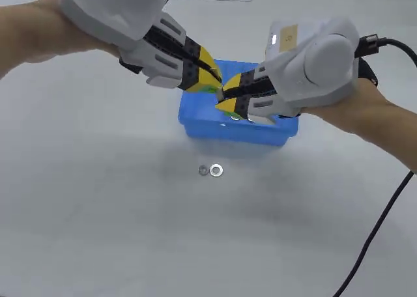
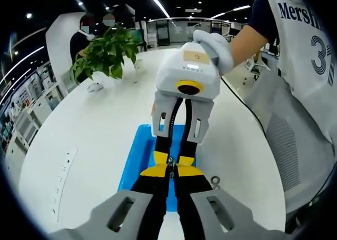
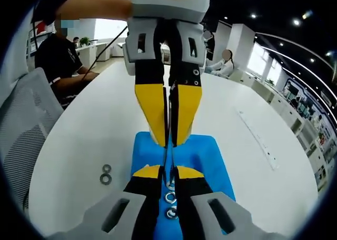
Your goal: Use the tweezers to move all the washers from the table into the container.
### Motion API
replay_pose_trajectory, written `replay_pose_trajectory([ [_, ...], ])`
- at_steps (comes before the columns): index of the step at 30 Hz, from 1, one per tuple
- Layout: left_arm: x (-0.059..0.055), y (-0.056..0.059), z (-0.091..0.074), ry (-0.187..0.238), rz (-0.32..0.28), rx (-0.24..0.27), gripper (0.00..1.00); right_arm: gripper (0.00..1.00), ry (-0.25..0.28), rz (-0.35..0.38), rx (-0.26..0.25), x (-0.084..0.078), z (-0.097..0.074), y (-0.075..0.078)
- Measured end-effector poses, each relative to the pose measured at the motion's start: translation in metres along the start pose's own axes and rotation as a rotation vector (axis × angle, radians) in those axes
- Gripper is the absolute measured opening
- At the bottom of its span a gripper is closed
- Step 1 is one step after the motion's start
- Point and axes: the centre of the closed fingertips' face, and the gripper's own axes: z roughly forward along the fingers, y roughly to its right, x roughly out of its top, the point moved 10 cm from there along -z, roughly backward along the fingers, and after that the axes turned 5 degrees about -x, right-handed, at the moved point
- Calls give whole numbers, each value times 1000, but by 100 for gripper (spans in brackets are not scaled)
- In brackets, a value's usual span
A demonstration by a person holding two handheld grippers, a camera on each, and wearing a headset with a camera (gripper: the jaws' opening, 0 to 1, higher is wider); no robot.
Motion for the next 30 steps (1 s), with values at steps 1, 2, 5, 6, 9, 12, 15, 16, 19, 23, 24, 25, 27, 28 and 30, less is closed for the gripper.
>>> replay_pose_trajectory([
  [1, -1, -1, 0, 1, -4, 1, 7, 10, 0, 7, 0, -1, 1, 1],
  [2, 0, 1, 1, 1, -7, 2, 7, 10, -2, 10, 0, -2, 1, 2],
  [5, -2, 4, 3, 3, -16, 8, 7, 10, -8, 13, 2, -3, 2, 1],
  [6, -3, 4, 3, 3, -13, 13, 7, 10, -9, 12, 3, -3, 3, 1],
  [9, -6, 7, 6, 6, -20, 15, 7, 10, -10, 15, 6, -4, 3, -1],
  [12, -6, 7, 6, 10, -25, 20, 7, 10, -11, 14, 5, -4, 3, -1],
  [15, -6, 7, 6, 14, -29, 23, 7, 10, -11, 21, 6, -5, 3, 0],
  [16, -6, 6, 6, 14, -29, 24, 7, 10, -13, 23, 7, -5, 3, 0],
  [19, -6, 7, 7, 16, -32, 27, 7, 11, -16, 35, 5, -5, 2, 1],
  [23, -6, 8, 7, 14, -38, 27, 7, 12, -17, 28, -3, -4, 0, -1],
  [24, -6, 7, 7, 13, -43, 29, 7, 12, -18, 32, -3, -4, -1, -1],
  [25, -6, 8, 6, 10, -41, 30, 7, 12, -17, 30, -3, -4, -1, -1],
  [27, -6, 9, 6, 7, -39, 27, 8, 12, -14, 28, -1, -3, -3, -2],
  [28, -6, 10, 6, 4, -37, 26, 8, 11, -12, 25, -1, -2, -3, -3],
  [30, -5, 13, 6, 3, -28, 26, 7, 11, -10, 14, 0, -1, -5, -4],
])
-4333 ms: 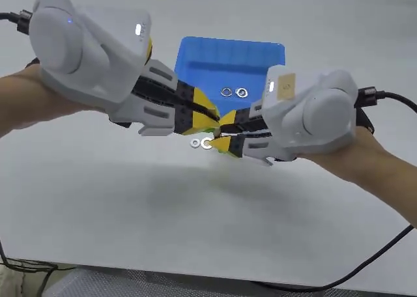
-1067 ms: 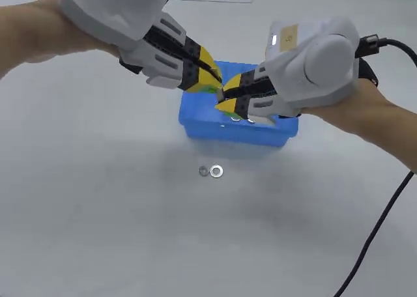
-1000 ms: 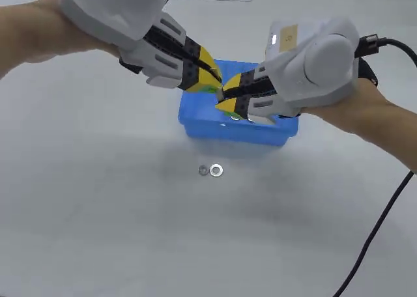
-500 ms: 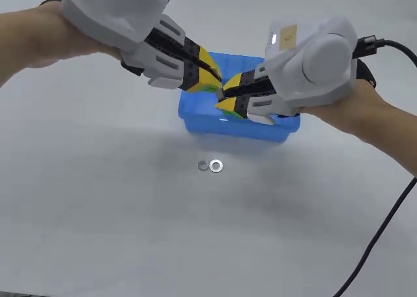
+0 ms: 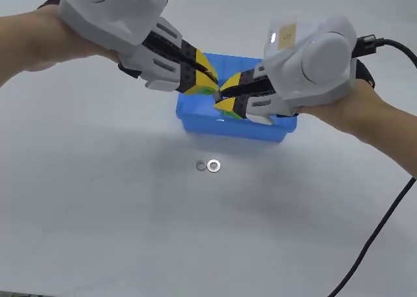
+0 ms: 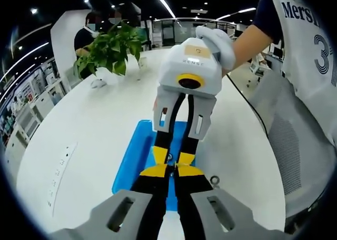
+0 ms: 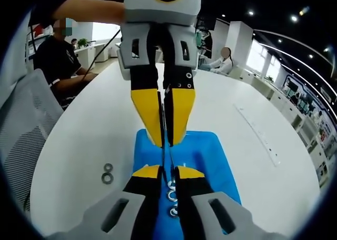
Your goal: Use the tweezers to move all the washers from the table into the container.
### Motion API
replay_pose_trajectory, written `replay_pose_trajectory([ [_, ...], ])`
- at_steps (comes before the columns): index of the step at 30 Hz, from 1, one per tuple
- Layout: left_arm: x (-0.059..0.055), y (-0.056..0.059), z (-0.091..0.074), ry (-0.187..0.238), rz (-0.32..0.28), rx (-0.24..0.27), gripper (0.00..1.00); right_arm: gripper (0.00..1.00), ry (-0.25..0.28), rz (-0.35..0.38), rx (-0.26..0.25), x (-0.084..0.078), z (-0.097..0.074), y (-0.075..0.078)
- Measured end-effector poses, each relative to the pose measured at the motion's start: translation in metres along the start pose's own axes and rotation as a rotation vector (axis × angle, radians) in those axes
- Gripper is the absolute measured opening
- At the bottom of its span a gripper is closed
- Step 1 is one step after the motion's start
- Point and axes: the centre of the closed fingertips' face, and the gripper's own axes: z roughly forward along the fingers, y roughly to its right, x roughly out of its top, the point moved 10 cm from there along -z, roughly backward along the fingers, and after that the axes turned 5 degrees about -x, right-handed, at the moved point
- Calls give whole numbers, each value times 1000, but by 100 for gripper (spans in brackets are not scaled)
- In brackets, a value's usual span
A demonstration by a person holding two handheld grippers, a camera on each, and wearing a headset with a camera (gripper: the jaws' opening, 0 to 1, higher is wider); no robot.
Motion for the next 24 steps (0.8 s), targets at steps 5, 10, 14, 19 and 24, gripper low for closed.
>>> replay_pose_trajectory([
  [5, 9, 4, -5, 10, 31, 8, 7, 10, 14, -13, -16, 4, -7, 0],
  [10, 23, 11, -13, 17, 57, 17, 8, 9, 38, -27, -35, 13, -19, -1],
  [14, 36, 20, -19, -3, 124, 44, 7, 9, 51, -38, -52, 19, -28, -3],
  [19, 51, 37, -26, -18, 191, 56, 7, 9, 78, -44, -69, 28, -44, -9],
  [24, 65, 53, -33, -15, 224, 75, 7, 9, 103, -42, -77, 37, -61, -23],
])
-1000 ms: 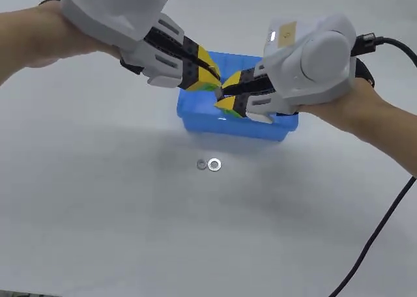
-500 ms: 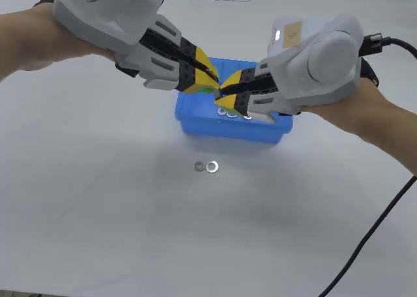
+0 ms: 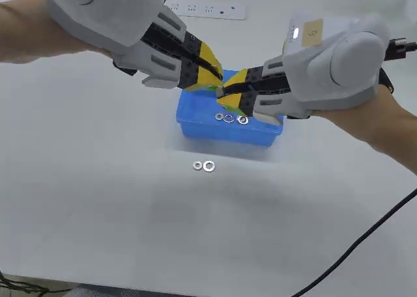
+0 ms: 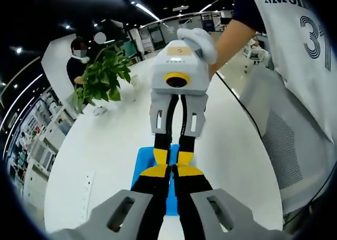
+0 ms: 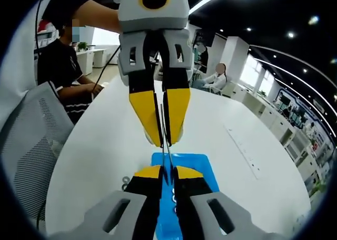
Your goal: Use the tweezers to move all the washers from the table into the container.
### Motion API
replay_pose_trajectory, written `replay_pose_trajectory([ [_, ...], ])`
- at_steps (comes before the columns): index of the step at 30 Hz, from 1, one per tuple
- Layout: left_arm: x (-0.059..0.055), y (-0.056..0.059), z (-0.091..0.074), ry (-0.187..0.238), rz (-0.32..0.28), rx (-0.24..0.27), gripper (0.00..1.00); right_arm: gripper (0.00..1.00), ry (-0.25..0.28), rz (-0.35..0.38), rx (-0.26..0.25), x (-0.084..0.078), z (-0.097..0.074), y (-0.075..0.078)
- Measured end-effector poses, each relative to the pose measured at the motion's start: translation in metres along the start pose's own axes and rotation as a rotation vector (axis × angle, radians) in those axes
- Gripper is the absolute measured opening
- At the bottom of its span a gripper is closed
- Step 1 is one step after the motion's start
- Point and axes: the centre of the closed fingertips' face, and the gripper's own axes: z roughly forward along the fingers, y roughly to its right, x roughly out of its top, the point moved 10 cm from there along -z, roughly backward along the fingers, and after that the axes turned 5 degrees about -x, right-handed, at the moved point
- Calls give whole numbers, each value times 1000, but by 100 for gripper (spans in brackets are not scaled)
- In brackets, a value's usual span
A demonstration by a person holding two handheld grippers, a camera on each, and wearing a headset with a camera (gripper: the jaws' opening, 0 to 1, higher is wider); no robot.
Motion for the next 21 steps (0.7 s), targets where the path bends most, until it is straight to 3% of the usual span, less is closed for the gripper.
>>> replay_pose_trajectory([
  [4, 12, 12, -4, -8, 30, -4, 7, 9, 13, -6, 4, 7, -9, -10],
  [8, 20, 23, -6, -11, 19, -29, 7, 9, 23, -23, 20, 14, -15, -24],
  [13, 17, 36, -5, -26, 11, -63, 7, 9, 5, -46, 47, 14, -15, -41],
  [21, 14, 53, -1, -20, -4, -82, 7, 9, 2, -27, 57, 8, -14, -54],
])
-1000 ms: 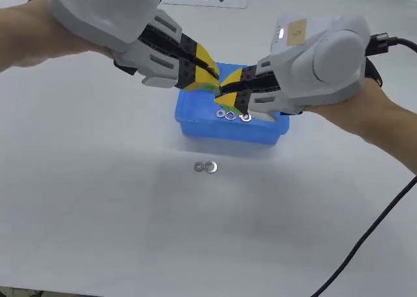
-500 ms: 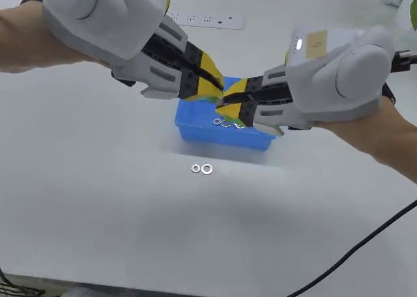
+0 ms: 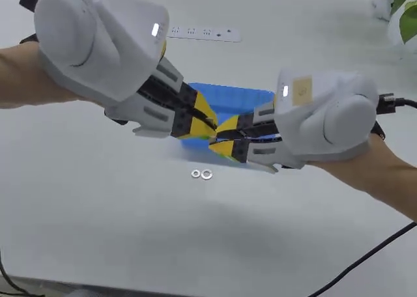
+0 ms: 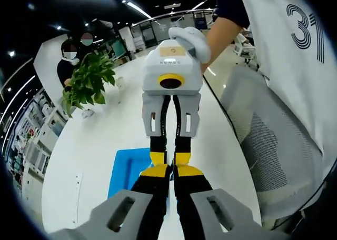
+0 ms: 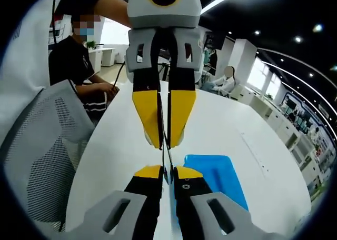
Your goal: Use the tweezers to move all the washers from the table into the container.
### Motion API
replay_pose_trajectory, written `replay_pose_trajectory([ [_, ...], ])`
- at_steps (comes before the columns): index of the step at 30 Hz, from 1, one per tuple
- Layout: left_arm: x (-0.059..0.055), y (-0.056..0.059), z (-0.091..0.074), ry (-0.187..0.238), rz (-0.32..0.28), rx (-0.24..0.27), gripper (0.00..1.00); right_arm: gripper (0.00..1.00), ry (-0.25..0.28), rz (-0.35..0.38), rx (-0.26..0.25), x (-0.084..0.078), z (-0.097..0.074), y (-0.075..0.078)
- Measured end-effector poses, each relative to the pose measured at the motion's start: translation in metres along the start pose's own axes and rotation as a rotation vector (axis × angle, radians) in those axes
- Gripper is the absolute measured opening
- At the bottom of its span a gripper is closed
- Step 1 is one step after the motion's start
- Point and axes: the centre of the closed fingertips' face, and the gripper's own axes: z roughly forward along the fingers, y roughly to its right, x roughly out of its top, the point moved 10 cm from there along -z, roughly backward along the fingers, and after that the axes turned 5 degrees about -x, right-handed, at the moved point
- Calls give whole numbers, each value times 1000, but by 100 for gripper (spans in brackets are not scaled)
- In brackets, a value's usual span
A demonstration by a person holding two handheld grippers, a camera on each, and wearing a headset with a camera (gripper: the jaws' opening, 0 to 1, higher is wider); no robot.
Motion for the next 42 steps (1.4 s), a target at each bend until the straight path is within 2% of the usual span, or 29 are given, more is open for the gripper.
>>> replay_pose_trajectory([
  [4, -4, 2, 1, 3, -30, -3, 7, 9, 1, 9, 9, -4, 4, -4],
  [14, -16, 10, 11, 6, -28, -25, 6, 9, -4, 36, 33, -15, 14, -13],
  [20, -23, 9, 16, 16, -39, -29, 6, 10, -7, 62, 36, -22, 21, -15],
  [25, -25, 6, 18, 34, -55, -28, 6, 12, -21, 83, 47, -25, 27, -16],
  [29, -25, 5, 18, 39, -50, -29, 6, 13, -4, 117, 42, -25, 29, -16],
  [32, -25, 4, 17, 59, -65, -36, 6, 14, 17, 144, 35, -24, 30, -15],
  [35, -28, 4, 16, 46, -59, -41, 6, 10, 9, 141, 45, -25, 30, -14],
  [36, -30, 4, 16, 42, -67, -41, 6, 10, 3, 121, 45, -26, 30, -14],
  [42, -35, 4, 20, 17, -72, -43, 6, 9, -13, 113, 53, -31, 34, -13],
])
